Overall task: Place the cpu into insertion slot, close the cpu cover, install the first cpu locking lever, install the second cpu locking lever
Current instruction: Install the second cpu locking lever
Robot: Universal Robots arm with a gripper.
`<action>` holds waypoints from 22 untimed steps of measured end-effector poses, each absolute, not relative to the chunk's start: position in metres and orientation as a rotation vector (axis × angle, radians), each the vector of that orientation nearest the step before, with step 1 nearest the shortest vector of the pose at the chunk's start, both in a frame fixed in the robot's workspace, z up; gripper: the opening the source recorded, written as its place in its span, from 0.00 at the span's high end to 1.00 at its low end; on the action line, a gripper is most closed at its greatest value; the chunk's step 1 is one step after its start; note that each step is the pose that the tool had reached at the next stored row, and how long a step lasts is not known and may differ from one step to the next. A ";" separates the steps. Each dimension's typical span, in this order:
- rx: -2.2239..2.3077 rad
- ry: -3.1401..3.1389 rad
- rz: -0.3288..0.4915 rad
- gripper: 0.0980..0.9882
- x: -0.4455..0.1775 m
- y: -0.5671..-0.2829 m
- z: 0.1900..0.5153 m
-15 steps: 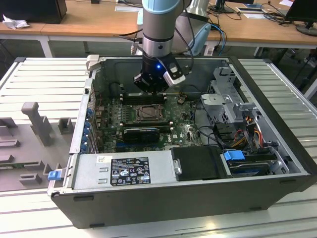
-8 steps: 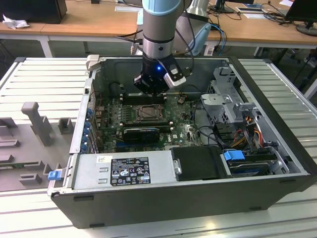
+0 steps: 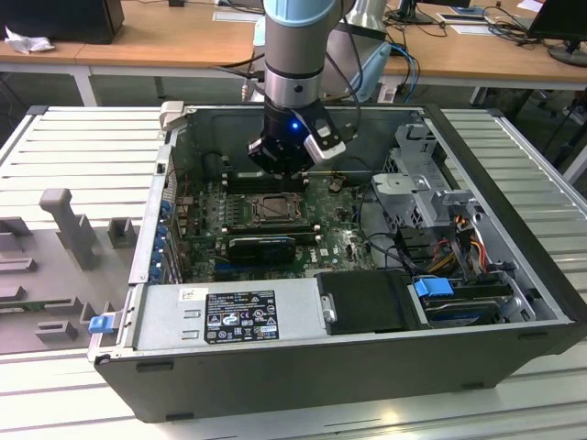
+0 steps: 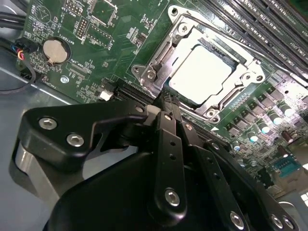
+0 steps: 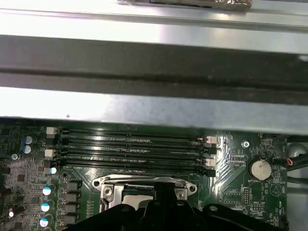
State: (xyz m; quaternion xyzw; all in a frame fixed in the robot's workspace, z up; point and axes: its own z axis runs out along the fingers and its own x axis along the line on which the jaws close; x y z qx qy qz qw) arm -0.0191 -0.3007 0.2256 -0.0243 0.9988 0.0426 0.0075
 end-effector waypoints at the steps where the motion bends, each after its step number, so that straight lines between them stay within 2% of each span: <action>1: -0.076 3.123 0.133 0.99 -0.019 -0.302 0.226; 22: -0.075 3.123 0.133 0.99 -0.019 -0.325 0.236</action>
